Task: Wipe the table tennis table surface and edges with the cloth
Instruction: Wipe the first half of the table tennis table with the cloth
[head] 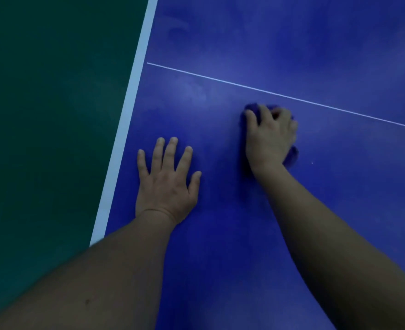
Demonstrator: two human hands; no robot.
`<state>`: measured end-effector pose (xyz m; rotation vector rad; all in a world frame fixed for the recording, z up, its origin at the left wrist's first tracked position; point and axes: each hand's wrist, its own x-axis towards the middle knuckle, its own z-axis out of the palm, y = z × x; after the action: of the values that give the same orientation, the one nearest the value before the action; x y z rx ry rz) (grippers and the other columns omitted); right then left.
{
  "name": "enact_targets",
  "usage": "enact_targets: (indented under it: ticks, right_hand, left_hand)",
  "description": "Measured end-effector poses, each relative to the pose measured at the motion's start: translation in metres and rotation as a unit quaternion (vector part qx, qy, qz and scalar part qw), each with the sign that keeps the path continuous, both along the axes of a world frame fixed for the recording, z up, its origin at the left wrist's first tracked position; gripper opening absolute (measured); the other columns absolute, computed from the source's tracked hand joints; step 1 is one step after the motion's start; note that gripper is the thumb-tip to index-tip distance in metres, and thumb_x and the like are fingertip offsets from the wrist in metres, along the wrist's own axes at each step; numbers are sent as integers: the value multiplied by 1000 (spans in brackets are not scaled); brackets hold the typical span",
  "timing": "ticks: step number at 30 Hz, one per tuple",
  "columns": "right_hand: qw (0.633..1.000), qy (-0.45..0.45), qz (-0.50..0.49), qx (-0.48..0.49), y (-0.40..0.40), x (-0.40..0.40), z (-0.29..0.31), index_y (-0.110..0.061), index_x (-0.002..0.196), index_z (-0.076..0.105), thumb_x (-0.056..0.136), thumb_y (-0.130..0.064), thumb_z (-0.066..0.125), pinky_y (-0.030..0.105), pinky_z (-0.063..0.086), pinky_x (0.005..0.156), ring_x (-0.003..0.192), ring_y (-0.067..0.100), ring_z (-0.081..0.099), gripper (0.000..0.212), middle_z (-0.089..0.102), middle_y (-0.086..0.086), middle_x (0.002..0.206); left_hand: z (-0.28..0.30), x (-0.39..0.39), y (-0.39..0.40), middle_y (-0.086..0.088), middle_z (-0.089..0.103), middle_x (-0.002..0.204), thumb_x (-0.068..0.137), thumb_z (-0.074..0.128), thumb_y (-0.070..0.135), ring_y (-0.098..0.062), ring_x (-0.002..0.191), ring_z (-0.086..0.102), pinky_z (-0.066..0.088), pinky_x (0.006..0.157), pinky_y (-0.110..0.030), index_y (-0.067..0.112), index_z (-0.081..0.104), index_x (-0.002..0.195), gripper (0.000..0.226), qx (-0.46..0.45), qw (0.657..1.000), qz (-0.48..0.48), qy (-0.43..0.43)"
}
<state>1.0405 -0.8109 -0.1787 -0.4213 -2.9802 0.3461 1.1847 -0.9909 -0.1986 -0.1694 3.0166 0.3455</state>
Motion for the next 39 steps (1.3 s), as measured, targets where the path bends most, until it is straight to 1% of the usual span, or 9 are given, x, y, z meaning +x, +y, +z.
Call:
enact_targets:
  ticks: [3,8,12,17,20,25,31,37,39]
  right_hand:
    - [1000,-2,-7,-2,-7,41,-2,-30,129,63,98,-55,49,44,36,94,116,35,43,43,49,7,130]
    - [989,-11,143,20,-68,4,-1,-31,128,62,98,-59,44,45,38,93,117,33,43,45,49,4,131]
    - [998,-2,53,16,-34,-42,1,-30,121,65,99,-56,42,42,37,95,119,34,43,42,49,6,131]
    - [996,-15,-93,-11,8,19,0,-27,127,62,100,-55,42,47,36,97,120,37,41,44,45,8,134]
    - [1000,-7,-18,10,-31,43,-2,-30,128,62,98,-55,46,46,38,93,115,37,44,42,48,7,132]
    - [993,-11,115,15,-74,-14,-2,-31,125,63,99,-57,42,45,39,91,115,34,44,42,49,4,130]
    - [999,-23,-36,-26,29,-15,2,-29,124,63,98,-57,41,46,35,100,120,36,42,43,45,5,135]
    - [984,-12,176,6,48,93,0,-31,133,61,98,-57,49,46,38,88,112,31,42,45,49,2,130]
    - [980,-5,197,21,79,102,0,-29,133,62,98,-55,51,46,40,86,110,32,45,45,50,4,128]
  left_hand:
    - [0,0,1,-7,23,165,99,20,57,-30,155,9,3,121,-62,27,32,155,65,-7,1000,-8,-1]
    - [0,2,2,-9,25,165,99,18,58,-32,154,11,6,121,-63,26,34,155,66,-21,1000,-14,-2]
    - [-1,1,1,-8,21,166,99,16,57,-31,155,7,1,121,-62,27,30,156,66,-21,1000,-20,-6]
    - [1,2,0,-7,12,168,97,7,58,-30,155,-3,-7,120,-61,28,20,159,70,-10,999,-28,-24]
    - [2,0,0,-6,8,169,96,4,59,-30,155,-6,-8,120,-62,29,17,159,71,-16,999,-28,-30]
    - [1,1,2,-6,13,168,97,5,60,-29,155,-2,-6,120,-61,29,20,159,70,-32,999,-15,-29]
    - [2,-2,6,-2,-4,169,95,-1,60,-28,154,-13,-9,119,-61,32,2,160,71,-55,996,-19,-62]
    - [9,-4,11,-5,-4,169,99,9,55,-30,154,-12,-3,120,-61,27,7,160,67,-82,993,-4,-83]
    - [16,-5,21,-5,-5,169,100,16,52,-29,154,-13,-4,120,-61,26,12,160,66,-78,995,6,-67]
